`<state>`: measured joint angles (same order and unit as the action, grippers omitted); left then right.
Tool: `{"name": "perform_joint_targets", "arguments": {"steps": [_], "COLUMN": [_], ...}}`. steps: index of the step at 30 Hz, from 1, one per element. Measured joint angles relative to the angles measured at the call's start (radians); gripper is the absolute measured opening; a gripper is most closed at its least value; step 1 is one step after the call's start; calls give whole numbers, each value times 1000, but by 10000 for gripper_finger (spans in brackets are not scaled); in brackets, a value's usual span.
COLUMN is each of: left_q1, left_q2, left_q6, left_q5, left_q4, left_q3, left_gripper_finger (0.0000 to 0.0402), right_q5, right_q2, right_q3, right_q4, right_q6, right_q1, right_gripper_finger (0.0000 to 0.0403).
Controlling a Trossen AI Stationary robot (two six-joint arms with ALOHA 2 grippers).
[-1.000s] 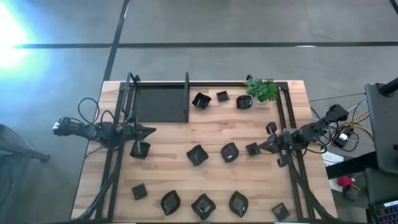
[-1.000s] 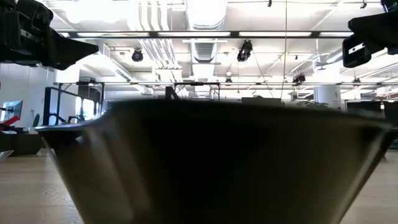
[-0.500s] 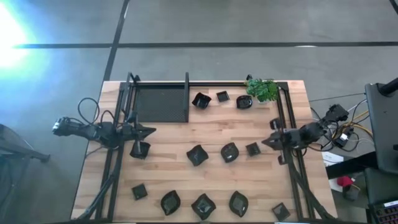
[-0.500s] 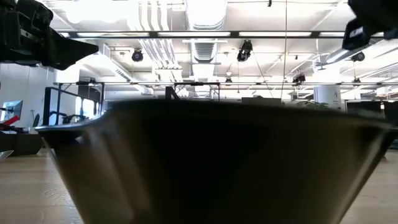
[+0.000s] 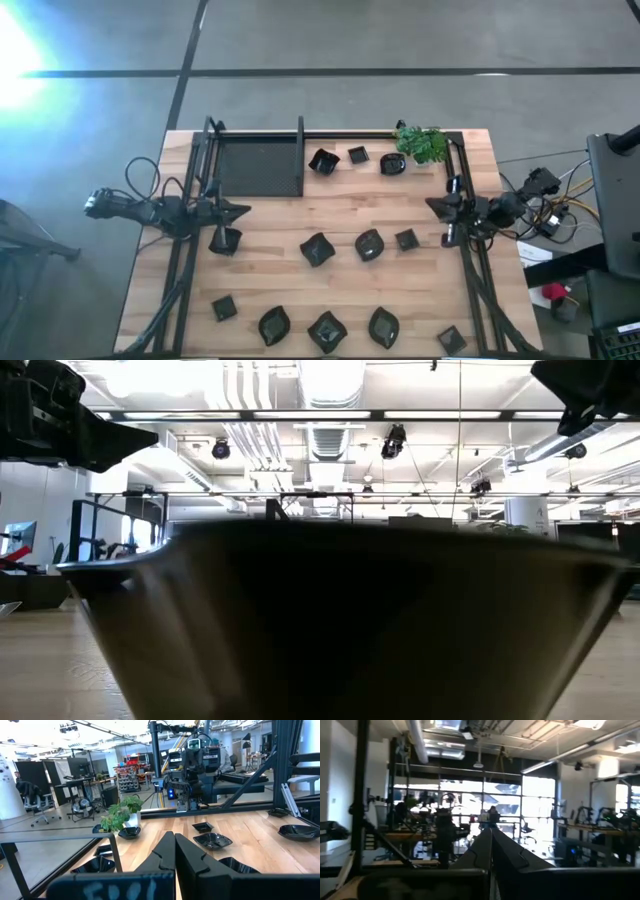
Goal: Pick & Place Mini shaped plates
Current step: Stack the black distorted square plate on top of the black distorted square plate on the table
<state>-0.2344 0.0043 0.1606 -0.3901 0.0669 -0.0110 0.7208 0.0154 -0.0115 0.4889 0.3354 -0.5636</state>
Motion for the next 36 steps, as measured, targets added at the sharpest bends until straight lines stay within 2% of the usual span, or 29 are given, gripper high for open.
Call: {"name": "perform_joint_targets", "arguments": {"steps": [7,14,24,29,36], "left_q1": [0,0,0,0,0], "left_q2": [0,0,3,61,276], "left_q6": [0,0,-9,-38,-254], "left_q5": [0,0,0,-14,-89], "left_q4": [0,3,93,35,-291], "left_q3": [0,0,-10,-109,-352], "left_gripper_finger": [0,0,0,0,0], "right_q5": [19,19,21,23,24], "right_q2": [0,0,16,53,140], "right_q3": [-46,-82,-101,-122,-197], "right_q4": [-5,-8,-13,-14,-14], "right_q6": [-42,-173,-179,-179,-177], "right_q1": [0,-1,-1,-1,-1], "right_gripper_finger": [8,8,8,8,8]}}
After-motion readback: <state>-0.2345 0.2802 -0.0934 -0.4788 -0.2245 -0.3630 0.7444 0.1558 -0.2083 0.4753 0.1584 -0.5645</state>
